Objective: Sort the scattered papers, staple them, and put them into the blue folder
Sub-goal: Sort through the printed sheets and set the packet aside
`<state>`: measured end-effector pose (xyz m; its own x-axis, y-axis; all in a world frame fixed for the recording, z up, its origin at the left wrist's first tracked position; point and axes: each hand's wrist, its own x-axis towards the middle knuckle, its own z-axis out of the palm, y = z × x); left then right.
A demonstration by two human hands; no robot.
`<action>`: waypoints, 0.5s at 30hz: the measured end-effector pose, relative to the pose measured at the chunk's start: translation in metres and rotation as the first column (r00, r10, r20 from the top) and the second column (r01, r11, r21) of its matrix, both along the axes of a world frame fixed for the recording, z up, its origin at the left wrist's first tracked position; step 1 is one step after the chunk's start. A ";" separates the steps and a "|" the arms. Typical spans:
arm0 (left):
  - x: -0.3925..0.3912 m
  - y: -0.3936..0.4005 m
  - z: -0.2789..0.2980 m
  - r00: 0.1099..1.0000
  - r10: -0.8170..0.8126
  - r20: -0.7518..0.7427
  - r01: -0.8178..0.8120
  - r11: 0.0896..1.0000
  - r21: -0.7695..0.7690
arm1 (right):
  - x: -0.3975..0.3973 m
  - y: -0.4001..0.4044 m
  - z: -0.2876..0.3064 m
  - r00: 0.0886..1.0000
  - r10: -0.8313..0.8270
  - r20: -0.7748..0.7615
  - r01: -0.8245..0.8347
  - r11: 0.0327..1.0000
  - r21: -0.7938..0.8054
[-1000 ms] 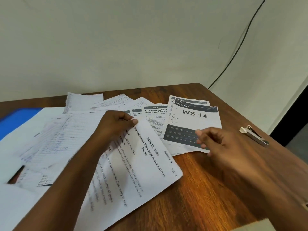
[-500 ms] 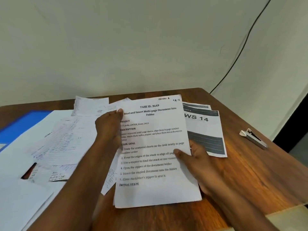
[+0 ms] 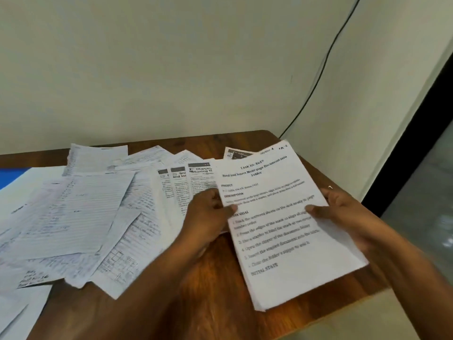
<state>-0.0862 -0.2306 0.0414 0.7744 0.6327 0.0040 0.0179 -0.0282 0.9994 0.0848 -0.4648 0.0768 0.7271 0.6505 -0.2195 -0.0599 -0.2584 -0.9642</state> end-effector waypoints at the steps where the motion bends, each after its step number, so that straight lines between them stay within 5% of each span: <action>1: 0.006 -0.007 -0.004 1.000 -0.031 -0.002 0.031 1.000 0.005 | 0.009 -0.008 -0.001 0.999 0.016 0.030 -0.015 0.999 -0.031; 7: 0.041 -0.044 -0.017 0.983 -0.167 -0.083 0.169 0.985 0.022 | 0.055 -0.046 -0.012 0.977 -0.038 0.208 0.069 0.987 -0.142; 15: 0.062 -0.053 -0.022 0.982 -0.149 -0.114 0.160 0.982 0.095 | 0.076 -0.050 -0.040 0.910 -0.065 0.409 0.225 0.907 -0.355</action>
<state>-0.0237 -0.2835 0.0196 0.8625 0.5055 -0.0245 0.1111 -0.1418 0.9836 0.1613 -0.5145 0.0365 0.8842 0.4518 -0.1184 0.2229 -0.6310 -0.7431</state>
